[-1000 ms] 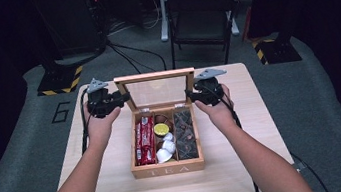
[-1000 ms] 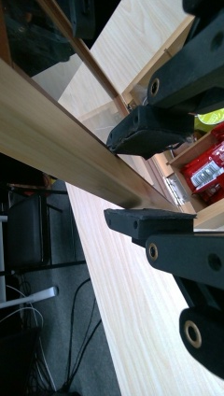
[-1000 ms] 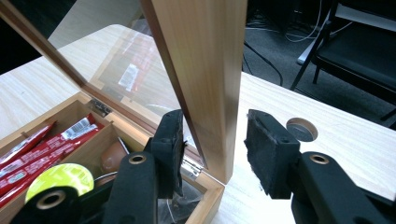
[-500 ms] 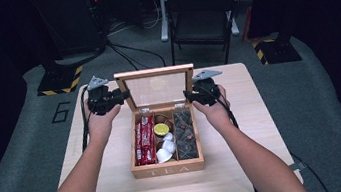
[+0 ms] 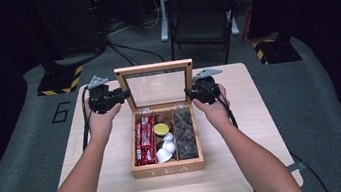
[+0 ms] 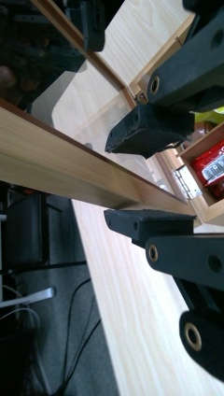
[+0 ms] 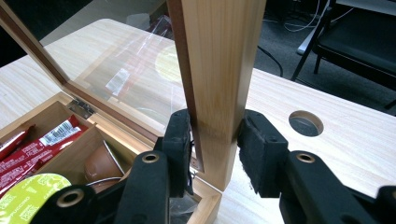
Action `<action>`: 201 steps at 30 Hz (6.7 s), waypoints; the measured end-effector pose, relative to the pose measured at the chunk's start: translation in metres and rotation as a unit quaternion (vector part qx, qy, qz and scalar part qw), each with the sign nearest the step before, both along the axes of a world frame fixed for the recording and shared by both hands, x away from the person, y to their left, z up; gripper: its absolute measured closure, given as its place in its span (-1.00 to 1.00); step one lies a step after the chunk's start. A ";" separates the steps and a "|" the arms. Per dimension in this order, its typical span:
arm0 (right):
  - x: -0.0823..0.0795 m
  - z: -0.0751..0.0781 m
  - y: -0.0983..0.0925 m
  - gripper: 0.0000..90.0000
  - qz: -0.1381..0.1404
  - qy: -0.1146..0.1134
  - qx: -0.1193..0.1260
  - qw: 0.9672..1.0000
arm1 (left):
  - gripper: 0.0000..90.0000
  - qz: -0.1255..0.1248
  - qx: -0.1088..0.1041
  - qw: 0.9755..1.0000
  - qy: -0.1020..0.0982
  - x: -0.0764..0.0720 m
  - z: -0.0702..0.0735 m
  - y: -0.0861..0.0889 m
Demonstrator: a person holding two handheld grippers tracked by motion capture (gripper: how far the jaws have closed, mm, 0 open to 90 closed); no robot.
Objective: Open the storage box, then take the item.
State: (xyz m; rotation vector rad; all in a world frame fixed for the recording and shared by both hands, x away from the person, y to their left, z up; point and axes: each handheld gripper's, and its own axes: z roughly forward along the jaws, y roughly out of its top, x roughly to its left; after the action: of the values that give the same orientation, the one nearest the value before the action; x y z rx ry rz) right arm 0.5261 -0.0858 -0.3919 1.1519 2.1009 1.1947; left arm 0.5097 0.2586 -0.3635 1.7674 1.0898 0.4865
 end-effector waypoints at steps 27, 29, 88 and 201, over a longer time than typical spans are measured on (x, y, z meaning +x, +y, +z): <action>0.004 -0.012 0.001 0.30 -0.007 0.005 -0.013 1.000 | 0.39 0.009 0.006 1.000 0.007 0.011 -0.015 -0.003; 0.006 -0.015 0.000 0.30 -0.006 0.010 -0.010 1.000 | 0.39 0.008 0.006 1.000 0.008 0.011 -0.015 -0.003; 0.024 -0.027 0.004 0.44 -0.017 0.038 -0.003 0.999 | 0.35 0.003 0.011 1.000 0.016 0.002 -0.016 0.005; -0.059 -0.059 0.088 -0.19 0.166 0.077 -0.029 0.983 | 0.01 0.002 -0.013 1.000 0.025 -0.044 -0.010 0.026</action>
State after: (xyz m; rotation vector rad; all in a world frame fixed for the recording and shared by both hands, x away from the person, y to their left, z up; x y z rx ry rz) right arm 0.4671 0.0022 -0.4514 0.9167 2.5023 1.2082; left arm 0.4659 0.2844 -0.3738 1.7632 1.1296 0.4318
